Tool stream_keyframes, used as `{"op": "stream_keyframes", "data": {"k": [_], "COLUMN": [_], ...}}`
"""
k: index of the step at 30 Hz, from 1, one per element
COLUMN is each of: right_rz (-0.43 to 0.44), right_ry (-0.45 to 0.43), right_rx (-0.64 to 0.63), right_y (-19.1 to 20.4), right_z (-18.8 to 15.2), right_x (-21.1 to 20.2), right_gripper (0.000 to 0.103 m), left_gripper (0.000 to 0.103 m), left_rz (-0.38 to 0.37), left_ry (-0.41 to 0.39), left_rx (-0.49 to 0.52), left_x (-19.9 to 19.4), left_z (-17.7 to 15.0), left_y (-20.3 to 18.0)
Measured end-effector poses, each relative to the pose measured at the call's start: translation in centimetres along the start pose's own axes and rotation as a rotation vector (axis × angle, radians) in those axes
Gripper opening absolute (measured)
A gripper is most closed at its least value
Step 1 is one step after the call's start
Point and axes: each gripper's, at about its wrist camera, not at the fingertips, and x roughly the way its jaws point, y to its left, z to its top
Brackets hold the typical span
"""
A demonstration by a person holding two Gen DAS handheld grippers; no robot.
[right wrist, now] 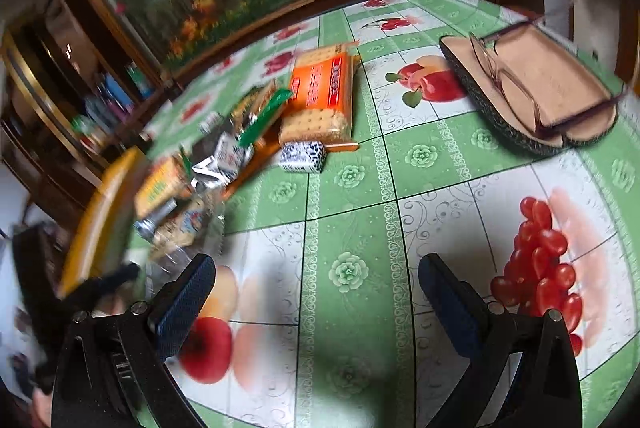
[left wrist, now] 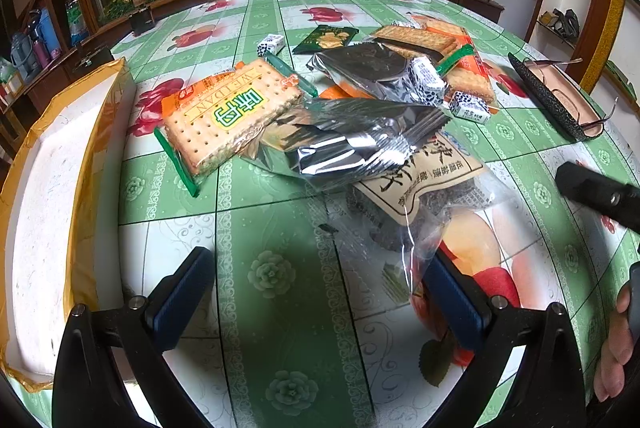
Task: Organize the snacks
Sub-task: 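Grasp the silver foil packet with the left gripper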
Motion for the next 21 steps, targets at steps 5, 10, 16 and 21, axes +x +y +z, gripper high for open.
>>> {"op": "stream_keyframes", "data": {"k": [5, 10, 16, 21], "right_rz": [0.001, 0.014, 0.025, 0.026], "right_ry": [0.010, 0.011, 0.014, 0.013], "right_rx": [-0.012, -0.007, -0.006, -0.005], "right_y": [0.7, 0.6, 0.5, 0.5], "right_z": [0.0, -0.1, -0.3, -0.3], "right_x": [0.1, 0.0, -0.2, -0.2], "right_gripper": [0.102, 0.102, 0.102, 0.103], "left_gripper": [0.102, 0.098, 0.071, 0.076], "left_rz": [-0.070, -0.133, -0.238, -0.285], "left_ry": [0.025, -0.020, 0.056, 0.070], "left_rx": [-0.021, -0.079, -0.261, -0.359], "left_x": [-1.5, -4.3, -2.2, -0.8], "left_z": [-0.5, 0.9, 3.2, 5.6], "left_y": [0.5, 2.1, 4.6, 4.9]}}
